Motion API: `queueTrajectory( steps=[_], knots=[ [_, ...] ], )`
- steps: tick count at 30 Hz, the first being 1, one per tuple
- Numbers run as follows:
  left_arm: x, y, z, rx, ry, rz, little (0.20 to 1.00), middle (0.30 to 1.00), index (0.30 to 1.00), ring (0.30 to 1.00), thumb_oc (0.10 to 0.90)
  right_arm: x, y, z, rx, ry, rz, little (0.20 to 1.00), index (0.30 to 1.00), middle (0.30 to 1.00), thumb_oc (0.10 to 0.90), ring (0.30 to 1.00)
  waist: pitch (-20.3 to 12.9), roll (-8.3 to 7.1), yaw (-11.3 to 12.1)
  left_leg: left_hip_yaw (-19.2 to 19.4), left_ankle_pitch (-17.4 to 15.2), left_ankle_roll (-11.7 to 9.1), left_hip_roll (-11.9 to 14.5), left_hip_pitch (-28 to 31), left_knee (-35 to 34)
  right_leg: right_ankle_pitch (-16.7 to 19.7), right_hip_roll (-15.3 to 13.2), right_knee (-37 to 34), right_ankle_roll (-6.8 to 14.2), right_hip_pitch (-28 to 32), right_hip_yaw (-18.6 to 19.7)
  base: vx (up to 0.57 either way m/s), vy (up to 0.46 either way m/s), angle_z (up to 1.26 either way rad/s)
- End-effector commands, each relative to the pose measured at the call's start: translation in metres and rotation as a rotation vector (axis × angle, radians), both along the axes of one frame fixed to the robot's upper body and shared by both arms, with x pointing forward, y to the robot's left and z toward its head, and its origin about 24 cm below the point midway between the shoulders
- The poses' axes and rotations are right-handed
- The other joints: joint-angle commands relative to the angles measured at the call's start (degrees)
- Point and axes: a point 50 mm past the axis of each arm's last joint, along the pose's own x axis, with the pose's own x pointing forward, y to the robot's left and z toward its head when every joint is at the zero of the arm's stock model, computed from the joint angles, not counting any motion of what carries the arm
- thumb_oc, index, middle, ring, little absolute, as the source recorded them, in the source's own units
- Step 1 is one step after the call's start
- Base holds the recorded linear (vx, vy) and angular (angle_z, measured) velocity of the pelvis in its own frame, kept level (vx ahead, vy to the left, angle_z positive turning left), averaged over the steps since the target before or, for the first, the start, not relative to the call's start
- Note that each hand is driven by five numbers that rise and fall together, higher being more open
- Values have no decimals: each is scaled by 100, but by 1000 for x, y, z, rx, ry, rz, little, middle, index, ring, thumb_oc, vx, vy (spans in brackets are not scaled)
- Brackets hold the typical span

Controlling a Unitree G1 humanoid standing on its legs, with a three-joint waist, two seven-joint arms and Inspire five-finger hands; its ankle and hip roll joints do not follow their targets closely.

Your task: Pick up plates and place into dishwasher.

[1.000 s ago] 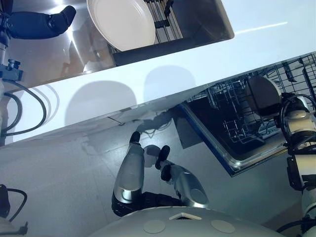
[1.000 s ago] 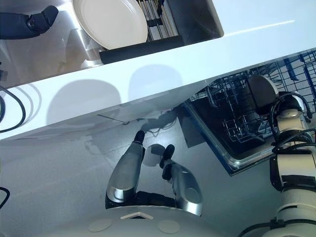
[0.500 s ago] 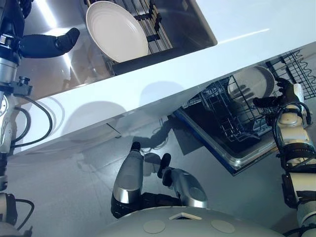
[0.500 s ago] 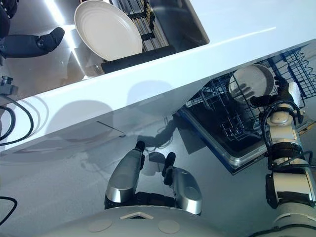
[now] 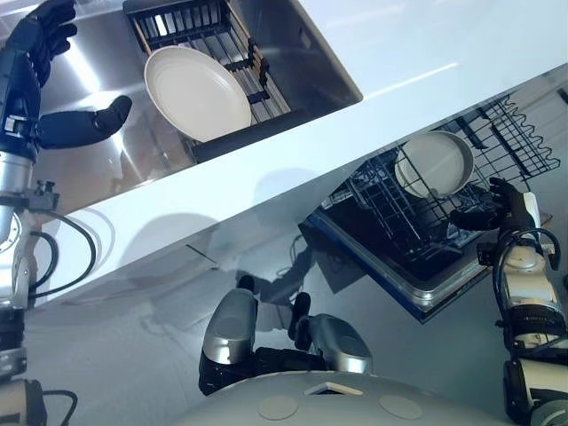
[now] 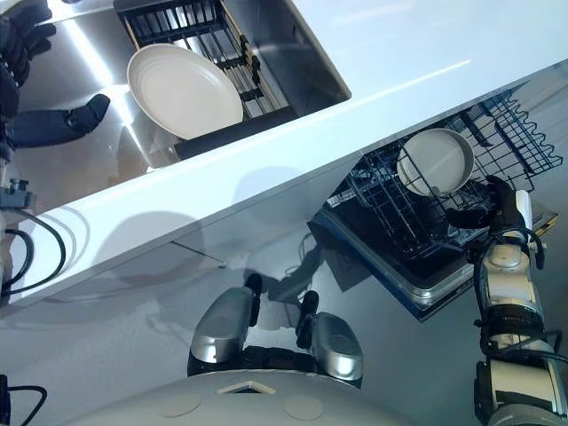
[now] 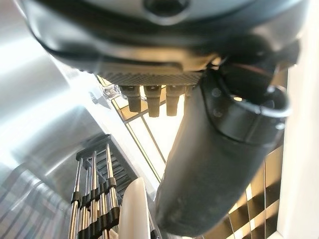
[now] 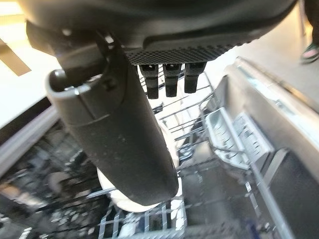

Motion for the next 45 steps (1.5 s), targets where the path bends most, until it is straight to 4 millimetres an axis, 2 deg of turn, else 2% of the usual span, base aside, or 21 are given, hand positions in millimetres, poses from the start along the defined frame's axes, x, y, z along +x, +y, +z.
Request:
queueTrajectory(
  steps=[1,4,9,12,22,26,27,31,35,45],
  knots=[
    [-18,-10,-41,-71,-8,-3,900,900,900,900,800,-2,-7,44,-57,-200,85,900,900,900,800,900,-1353,208,-134,-135,264,93,-211,428,-1129,351,303,371,250,-640,-161,-84,108,2],
    [-21,-11,-55,-33,34,28,900,900,900,900,800,-8,7,33,170,-248,199,900,900,900,800,900,-1518,262,-276,-143,226,75,-253,556,-1169,268,276,386,208,-571,-147,-81,130,-8],
    [-29,-4,-75,40,122,118,900,900,900,900,800,-29,25,13,267,-206,364,900,900,900,800,900,-1816,307,-528,-119,137,71,-315,752,-1242,144,232,323,154,-453,-115,-61,113,-6],
    [-32,-3,-80,112,142,149,900,900,900,900,800,-36,31,8,284,-178,420,900,900,900,800,900,-1915,332,-615,-106,126,69,-336,819,-1276,111,228,257,132,-381,-103,-25,71,-2],
    [-42,19,-79,691,227,327,900,900,900,900,800,-49,48,2,290,-101,588,900,900,900,800,900,-2166,534,-907,49,229,101,-392,943,-1682,112,217,-20,139,-335,-55,-58,82,-10],
    [-48,32,-72,923,240,387,900,900,900,900,800,-51,53,2,279,-65,645,900,900,900,800,900,-2199,662,-994,100,222,122,-430,897,-1727,16,204,-63,111,-349,-10,-78,91,-4],
    [-48,33,-71,934,238,393,900,900,900,900,800,-52,53,2,282,-63,646,900,900,900,800,900,-2202,667,-999,100,221,123,-433,892,-1726,8,203,-59,109,-354,-7,-73,86,0],
    [-48,39,-62,1145,176,471,900,900,900,900,800,-49,56,-4,297,-26,664,900,900,900,800,900,-2215,753,-1019,100,224,158,-469,874,-1771,-70,180,-38,85,-354,-30,-51,72,2],
    [-45,39,-58,1222,139,495,900,900,900,900,800,-48,63,-12,311,7,685,900,900,900,800,900,-2225,789,-1027,81,239,173,-493,895,-1802,-97,156,-7,88,-328,-44,-3,45,4],
    [-39,31,-77,1271,113,513,900,900,900,900,800,-51,83,-32,371,95,730,900,900,900,800,900,-2283,780,-1067,98,232,201,-525,1019,-1877,-94,114,-23,138,-281,-58,36,25,3]
  ],
)
